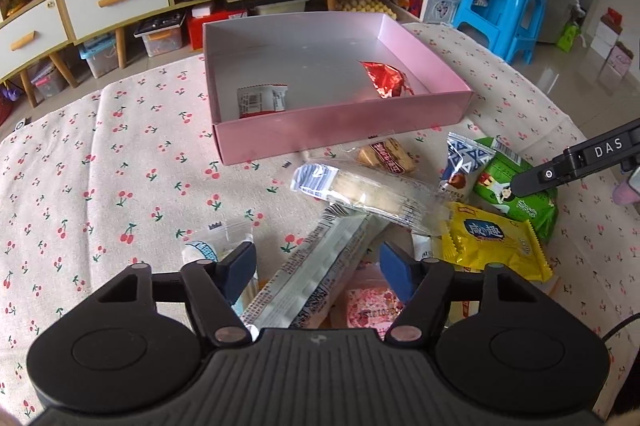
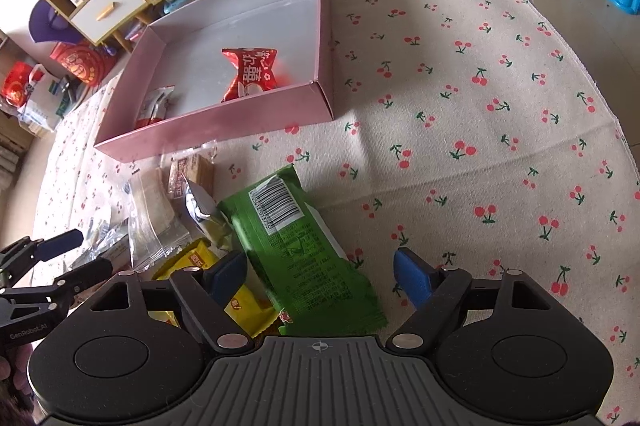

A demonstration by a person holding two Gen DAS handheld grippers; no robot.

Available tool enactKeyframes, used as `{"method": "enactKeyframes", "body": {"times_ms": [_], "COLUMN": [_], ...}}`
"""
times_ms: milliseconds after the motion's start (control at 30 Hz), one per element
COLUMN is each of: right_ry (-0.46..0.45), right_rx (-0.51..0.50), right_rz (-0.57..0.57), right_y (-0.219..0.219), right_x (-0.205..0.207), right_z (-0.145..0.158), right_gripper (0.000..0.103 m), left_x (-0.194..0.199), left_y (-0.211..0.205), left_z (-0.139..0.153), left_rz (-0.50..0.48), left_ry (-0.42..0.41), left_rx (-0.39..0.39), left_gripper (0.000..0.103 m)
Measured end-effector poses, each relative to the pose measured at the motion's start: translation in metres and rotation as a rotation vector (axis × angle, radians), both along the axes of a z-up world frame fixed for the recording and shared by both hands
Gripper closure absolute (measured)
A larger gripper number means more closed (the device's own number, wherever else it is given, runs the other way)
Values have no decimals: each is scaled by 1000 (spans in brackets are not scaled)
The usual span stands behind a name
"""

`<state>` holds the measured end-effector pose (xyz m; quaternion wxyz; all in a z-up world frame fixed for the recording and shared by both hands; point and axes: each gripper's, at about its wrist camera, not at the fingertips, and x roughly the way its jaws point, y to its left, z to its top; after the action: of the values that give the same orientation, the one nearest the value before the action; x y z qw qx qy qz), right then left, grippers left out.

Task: Organize snacks
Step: 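Grasp the long white wrapped bar with the left tool while the right tool grasps the green bag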

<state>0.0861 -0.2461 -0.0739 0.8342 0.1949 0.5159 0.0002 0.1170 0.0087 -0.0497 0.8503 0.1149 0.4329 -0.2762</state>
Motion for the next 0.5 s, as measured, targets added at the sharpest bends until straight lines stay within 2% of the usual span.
{"method": "enactKeyframes", "body": {"times_ms": [67, 200, 500], "right_ry": [-13, -12, 6], "right_rx": [3, 0, -33], "right_rz": [9, 34, 45], "right_y": [2, 8, 11], "right_x": [0, 0, 2], "right_z": [1, 1, -8], "right_gripper": [26, 36, 49], "left_x": [-1, -2, 5], "left_y": [-4, -7, -3], "left_z": [-3, -6, -12], "left_rz": [-15, -20, 16], "left_ry": [4, -2, 40], "left_rx": [16, 41, 51], "left_gripper": [48, 50, 51]}}
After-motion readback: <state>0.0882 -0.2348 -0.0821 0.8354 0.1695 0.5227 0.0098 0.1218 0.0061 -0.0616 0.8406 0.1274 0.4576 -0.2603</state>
